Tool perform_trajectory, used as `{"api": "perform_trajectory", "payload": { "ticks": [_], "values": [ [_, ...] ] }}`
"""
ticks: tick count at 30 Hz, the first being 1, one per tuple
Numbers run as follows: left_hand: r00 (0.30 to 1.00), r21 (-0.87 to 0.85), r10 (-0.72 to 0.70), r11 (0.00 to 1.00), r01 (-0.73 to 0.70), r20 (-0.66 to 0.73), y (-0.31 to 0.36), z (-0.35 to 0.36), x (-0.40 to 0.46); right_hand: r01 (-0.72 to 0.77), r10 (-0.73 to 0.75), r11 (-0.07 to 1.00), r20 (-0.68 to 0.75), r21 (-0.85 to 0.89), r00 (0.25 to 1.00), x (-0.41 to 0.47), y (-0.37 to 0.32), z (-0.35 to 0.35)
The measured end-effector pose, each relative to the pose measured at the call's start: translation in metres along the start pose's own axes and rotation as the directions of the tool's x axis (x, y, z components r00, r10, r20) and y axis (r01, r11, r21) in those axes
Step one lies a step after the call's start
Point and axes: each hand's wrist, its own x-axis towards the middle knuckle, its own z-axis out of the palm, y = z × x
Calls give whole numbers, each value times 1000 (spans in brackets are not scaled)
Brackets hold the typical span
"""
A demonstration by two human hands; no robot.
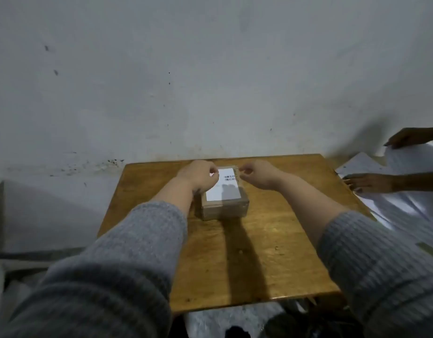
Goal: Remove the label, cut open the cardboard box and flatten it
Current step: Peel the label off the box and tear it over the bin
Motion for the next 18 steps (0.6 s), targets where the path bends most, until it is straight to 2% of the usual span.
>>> {"api": "perform_trajectory", "payload": {
  "ticks": [4, 6, 12, 18],
  "values": [
    [989, 39, -67, 997, 62, 129, -17, 31, 10, -14, 13, 1000, 47, 12, 999, 13, 19, 18],
    [985, 63, -78, 996, 70, 151, -24, 46, 11, -6, 4, 999, 39, 34, 999, 20, 26, 27],
    [980, 92, -166, 983, 157, 105, -31, 86, 26, -41, 51, 985, -53, 170, 997, 75, 47, 48],
    [977, 122, -209, 970, 211, -31, -39, 114, 35, -33, 63, 975, -133, 220, 989, 120, 55, 56]
  ]
}}
